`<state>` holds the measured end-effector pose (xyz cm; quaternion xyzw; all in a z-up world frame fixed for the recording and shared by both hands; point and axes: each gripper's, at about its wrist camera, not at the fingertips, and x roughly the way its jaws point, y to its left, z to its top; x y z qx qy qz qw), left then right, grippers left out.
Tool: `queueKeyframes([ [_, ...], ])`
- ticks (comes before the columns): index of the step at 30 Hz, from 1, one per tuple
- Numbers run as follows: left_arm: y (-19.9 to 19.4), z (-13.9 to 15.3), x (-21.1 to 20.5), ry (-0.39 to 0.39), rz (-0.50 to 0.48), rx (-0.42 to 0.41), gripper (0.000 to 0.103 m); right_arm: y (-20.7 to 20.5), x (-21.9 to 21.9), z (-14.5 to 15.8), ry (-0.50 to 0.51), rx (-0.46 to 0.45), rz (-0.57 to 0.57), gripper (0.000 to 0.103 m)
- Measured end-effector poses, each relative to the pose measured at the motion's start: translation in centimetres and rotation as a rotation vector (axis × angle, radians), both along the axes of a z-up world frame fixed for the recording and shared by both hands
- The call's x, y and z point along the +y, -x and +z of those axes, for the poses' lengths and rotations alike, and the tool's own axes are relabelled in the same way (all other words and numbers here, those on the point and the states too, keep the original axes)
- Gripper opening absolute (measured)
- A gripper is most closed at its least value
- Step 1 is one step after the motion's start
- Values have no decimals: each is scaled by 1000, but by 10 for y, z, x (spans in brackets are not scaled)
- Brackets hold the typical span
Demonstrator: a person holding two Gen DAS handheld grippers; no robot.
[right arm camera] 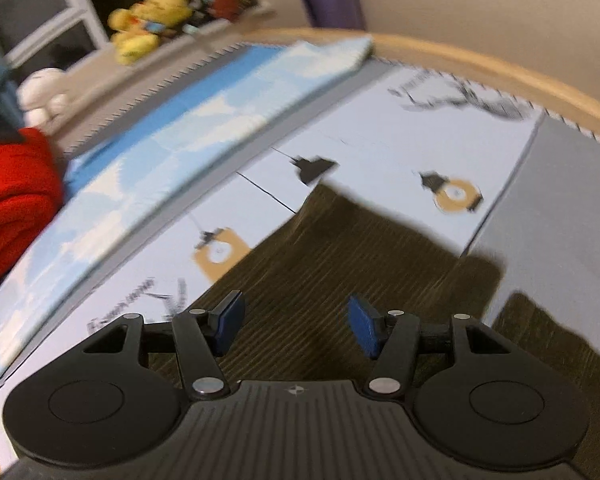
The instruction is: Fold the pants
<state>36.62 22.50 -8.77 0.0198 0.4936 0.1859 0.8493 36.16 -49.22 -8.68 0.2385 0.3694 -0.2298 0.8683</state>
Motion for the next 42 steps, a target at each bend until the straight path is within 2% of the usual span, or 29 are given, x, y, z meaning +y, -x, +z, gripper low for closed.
queueKeyframes([
  [1, 0, -4, 2, -7, 10, 41, 69, 7, 2, 7, 11, -8, 20, 60],
  [2, 1, -7, 3, 3, 22, 87, 71, 14, 3, 13, 19, -11, 38, 60],
  [3, 3, -5, 5, 24, 28, 85, 71, 20, 4, 17, 24, -11, 52, 60],
  [8, 35, 47, 12, 110, 47, -77, 81, 65, -10, 26, 37, 34, 78, 60],
  [10, 53, 67, 13, 179, 49, -116, 81, 84, -22, 24, 26, 65, 53, 60],
  [12, 75, 79, 18, 287, 44, -138, 81, 103, -37, 22, 6, 94, 19, 60],
  [14, 93, 83, 22, 375, 18, -116, 79, 123, -54, 18, -22, 111, -23, 60],
  [17, 131, 92, 28, 440, -13, -101, 71, 151, -76, 9, -58, 145, -71, 60],
  [21, 182, 83, 34, 434, -12, -87, 65, 179, -95, -4, -98, 182, -72, 60],
  [23, 200, 62, 37, 439, 17, -46, 65, 191, -104, -10, -105, 204, -60, 60],
  [24, 205, 46, 37, 445, 24, 2, 65, 195, -108, -12, -99, 218, -54, 60],
  [26, 208, 16, 33, 424, 17, 120, 67, 205, -116, -19, -79, 255, -47, 60],
  [27, 209, 7, 33, 413, 16, 141, 69, 209, -120, -24, -71, 277, -47, 60],
  [29, 211, -5, 38, 393, 29, 155, 76, 219, -128, -34, -64, 319, -64, 60],
  [33, 210, -18, 51, 418, 39, 162, 79, 239, -149, -52, -119, 368, -143, 60],
  [37, 205, -26, 44, 434, -51, 215, 78, 251, -154, -63, -144, 407, -170, 60],
  [39, 209, -24, 37, 378, -119, 223, 66, 247, -150, -67, -143, 423, -135, 61],
  [41, 212, -21, 39, 373, -138, 222, 51, 243, -142, -74, -120, 461, -71, 61],
  [42, 215, -18, 42, 371, -146, 221, 47, 241, -139, -78, -110, 480, -50, 60],
])
